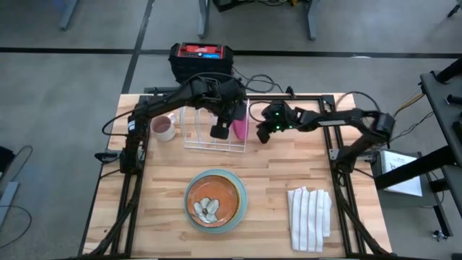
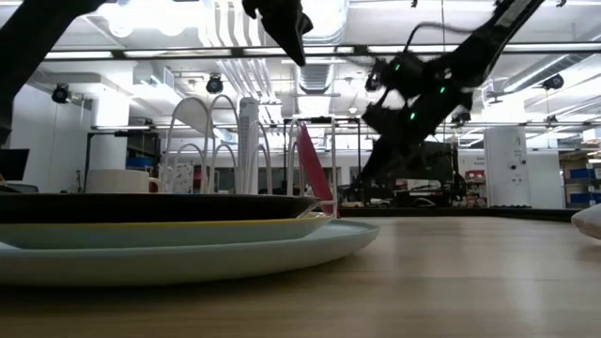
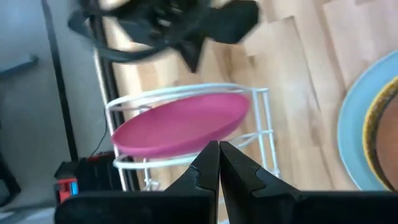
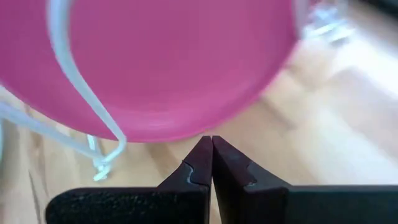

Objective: Sort dishes
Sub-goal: Put the pink plate into the dish rack, then adjust the dish rack

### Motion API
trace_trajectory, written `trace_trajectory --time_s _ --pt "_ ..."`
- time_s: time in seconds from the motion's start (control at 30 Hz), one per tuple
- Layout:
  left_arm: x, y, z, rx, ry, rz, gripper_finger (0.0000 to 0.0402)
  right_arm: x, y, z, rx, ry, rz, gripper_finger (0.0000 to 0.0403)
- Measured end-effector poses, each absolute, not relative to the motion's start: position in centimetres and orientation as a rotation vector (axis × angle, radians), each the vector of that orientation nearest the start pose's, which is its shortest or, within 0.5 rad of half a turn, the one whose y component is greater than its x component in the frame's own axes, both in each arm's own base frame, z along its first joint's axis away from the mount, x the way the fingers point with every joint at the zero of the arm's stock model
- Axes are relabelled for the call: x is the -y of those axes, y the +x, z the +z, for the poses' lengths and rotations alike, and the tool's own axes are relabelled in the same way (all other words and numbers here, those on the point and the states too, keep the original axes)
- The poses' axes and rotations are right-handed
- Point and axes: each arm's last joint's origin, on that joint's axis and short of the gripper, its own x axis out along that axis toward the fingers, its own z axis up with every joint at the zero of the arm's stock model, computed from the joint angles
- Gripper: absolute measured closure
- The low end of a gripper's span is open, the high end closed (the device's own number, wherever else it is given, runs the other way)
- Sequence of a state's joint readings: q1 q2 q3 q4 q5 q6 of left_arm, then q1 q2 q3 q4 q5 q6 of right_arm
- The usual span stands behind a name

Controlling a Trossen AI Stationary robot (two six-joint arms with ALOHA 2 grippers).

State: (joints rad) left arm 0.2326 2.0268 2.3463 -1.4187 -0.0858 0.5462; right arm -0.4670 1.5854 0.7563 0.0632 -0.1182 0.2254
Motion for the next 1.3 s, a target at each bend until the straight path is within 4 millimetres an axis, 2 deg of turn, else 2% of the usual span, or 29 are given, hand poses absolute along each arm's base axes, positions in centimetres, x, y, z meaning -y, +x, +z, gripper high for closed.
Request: trace_trajectory --time_s 0.13,0.27,0.47,0.67,0.8,0.97,1.3 --pt "-8.1 38.5 38.8 -1.141 0.44 -0.063 0.0401 11.7 26.1 18.5 -0.636 0.384 -0.401 0.0403" --pt "-7.7 38.7 38.8 -1.133 0.446 -0.069 0.0401 9.6 25.5 20.4 -0.54 0.341 -0.334 0.0403" --pt "-7.9 39.3 39.2 -1.067 0.457 -0.033 0.0401 7.1 26.6 21.1 -0.468 0.294 -0.178 0.0403" --pt "-7.9 39.5 39.3 -1.045 0.462 -0.026 0.0401 7.0 28.3 20.9 -0.4 0.287 -0.16 0.0403" --pt "-7.9 39.4 39.3 -1.054 0.462 -0.029 0.0401 7.2 29.0 19.9 -0.41 0.304 -0.171 0.0403" --pt "-7.9 39.3 39.2 -1.06 0.456 -0.028 0.0401 7.7 29.8 19.1 -0.432 0.303 -0.251 0.0403" --pt "-7.9 39.1 39.1 -1.081 0.426 -0.02 0.0401 8.1 29.4 19.2 -0.461 0.265 -0.399 0.0403"
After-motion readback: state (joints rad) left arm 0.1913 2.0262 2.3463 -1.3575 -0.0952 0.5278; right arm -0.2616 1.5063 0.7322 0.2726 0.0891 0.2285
